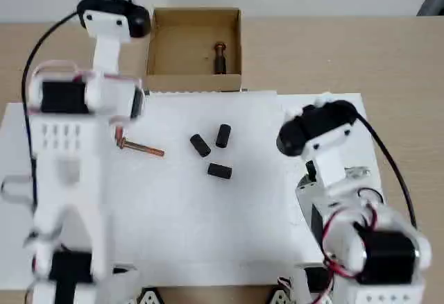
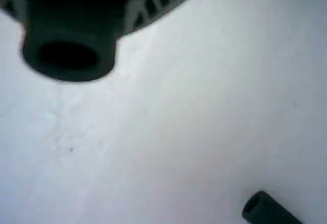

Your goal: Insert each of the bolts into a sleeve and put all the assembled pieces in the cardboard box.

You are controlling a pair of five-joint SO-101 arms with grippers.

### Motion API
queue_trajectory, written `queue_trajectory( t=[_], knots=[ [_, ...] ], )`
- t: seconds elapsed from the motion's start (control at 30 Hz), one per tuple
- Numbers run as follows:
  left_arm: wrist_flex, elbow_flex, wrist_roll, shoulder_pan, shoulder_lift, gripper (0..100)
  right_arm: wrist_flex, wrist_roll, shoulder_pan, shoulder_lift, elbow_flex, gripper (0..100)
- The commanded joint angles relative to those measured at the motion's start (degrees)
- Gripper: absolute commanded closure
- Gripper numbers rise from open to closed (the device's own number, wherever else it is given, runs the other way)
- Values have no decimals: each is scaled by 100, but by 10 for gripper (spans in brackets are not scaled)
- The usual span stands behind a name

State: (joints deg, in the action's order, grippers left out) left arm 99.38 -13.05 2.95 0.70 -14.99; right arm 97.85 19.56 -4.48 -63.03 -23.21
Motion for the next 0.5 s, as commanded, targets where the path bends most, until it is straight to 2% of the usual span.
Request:
queue_trajectory(
  t=[0.0, 0.1, 0.27, 0.37, 0.47],
  knots=[
    [-35, 690, 9, 132, -1468, 995, 13, -35, 66, -171, 35, 995],
    [-334, 1481, 9, 114, -2268, 995, -4, -88, 66, -154, 9, 995],
    [-870, 2932, -35, 114, -3569, 995, -347, -809, 75, -251, -527, 995],
    [-1398, 3969, -35, 114, -4571, 995, -787, -1398, 57, -532, -897, 995],
    [-2084, 5077, -35, 114, -5679, 995, -1349, -1600, 22, -998, -1547, 995]
  ],
)
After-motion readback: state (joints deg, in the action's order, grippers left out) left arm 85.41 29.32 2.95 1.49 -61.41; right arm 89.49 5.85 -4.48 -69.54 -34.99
